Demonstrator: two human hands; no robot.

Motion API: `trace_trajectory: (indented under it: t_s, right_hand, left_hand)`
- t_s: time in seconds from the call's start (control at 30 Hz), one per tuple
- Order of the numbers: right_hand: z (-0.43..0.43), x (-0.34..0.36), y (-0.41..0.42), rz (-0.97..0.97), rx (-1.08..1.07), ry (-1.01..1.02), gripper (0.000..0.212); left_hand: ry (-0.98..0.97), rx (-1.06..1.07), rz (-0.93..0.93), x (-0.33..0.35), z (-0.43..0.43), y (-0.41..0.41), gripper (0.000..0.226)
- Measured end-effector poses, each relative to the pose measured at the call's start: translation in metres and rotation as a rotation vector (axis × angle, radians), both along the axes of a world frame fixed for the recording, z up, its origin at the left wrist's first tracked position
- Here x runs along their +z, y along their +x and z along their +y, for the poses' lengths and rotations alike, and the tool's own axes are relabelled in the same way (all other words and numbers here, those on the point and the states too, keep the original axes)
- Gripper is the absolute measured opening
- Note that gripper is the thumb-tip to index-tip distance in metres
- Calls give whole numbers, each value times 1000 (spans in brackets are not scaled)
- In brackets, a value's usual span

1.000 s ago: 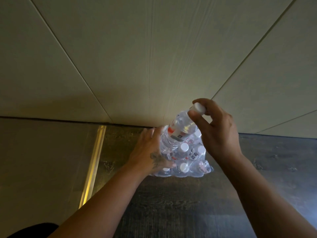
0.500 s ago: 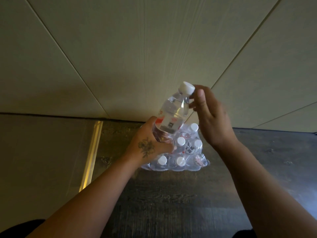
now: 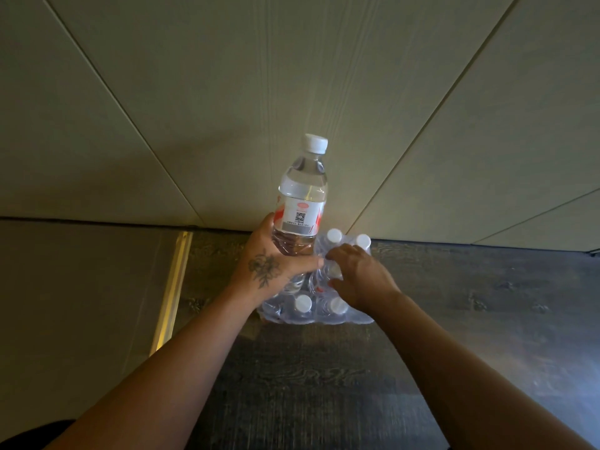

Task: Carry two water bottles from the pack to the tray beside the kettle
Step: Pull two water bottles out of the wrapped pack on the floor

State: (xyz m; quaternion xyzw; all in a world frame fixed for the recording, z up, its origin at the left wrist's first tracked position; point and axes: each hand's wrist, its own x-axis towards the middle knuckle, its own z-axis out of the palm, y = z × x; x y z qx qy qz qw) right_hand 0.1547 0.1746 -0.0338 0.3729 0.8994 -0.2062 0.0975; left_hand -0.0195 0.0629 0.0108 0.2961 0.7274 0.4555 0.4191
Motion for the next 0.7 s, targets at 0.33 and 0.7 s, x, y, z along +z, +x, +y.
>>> trace_trajectory:
  t_s: [0.33,0.7]
  right_hand:
    - [-4,-12,3,57,-68,25,41]
    - [16,35,-1,149,-18,70,38]
  left_hand:
    - [1,-20,9,2,7,8,95]
    - [-17,6,-32,11,6,3,102]
